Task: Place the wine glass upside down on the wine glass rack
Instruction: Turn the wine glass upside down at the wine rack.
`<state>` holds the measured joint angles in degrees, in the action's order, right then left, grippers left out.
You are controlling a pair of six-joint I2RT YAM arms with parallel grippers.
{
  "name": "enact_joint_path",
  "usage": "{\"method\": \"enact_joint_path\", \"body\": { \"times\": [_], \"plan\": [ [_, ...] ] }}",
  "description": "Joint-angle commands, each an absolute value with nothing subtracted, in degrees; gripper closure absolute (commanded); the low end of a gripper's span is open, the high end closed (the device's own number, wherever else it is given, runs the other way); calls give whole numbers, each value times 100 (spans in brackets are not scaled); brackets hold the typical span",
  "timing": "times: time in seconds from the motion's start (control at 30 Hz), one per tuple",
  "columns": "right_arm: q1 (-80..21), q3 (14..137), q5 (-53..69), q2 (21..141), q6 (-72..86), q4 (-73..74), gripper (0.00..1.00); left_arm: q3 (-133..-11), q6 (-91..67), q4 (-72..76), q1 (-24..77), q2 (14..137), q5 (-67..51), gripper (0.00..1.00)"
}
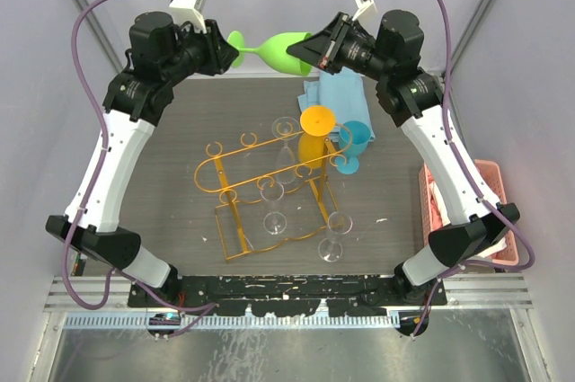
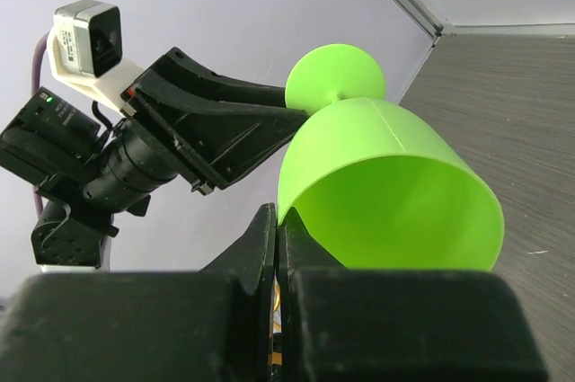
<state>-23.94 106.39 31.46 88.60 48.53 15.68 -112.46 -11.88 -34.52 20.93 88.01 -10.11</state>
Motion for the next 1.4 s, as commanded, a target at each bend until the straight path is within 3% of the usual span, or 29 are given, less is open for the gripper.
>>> {"method": "enact_joint_path", "body": {
  "times": [0.0,0.27,0.47,0.67,1.0,1.37],
  "plan": [
    [-2433,10860,2961,8731,4708,1388,99,-11361,-1079,-3242,2084,8449,-862,65],
    [-2374,10761,2874,8629,4565,1251,100,-11470,-1326,-3249,2051,8347,-564,61],
    [-1688,9648,3841,8359,5990,-1130,99,-11395,-2125,-2910,1781,8220,-879,60],
    [-949,9341,4436,8444,7192,-2979,99,-11039,-3429,-2178,1465,8068,-1369,51],
    [-457,9490,4485,9478,10520,-7306,99,-10319,-6846,689,1007,8545,-3287,45],
    [-457,10064,4269,10265,11812,-8852,100,-9695,-9964,4197,1002,9224,-3669,47]
  ]
}}
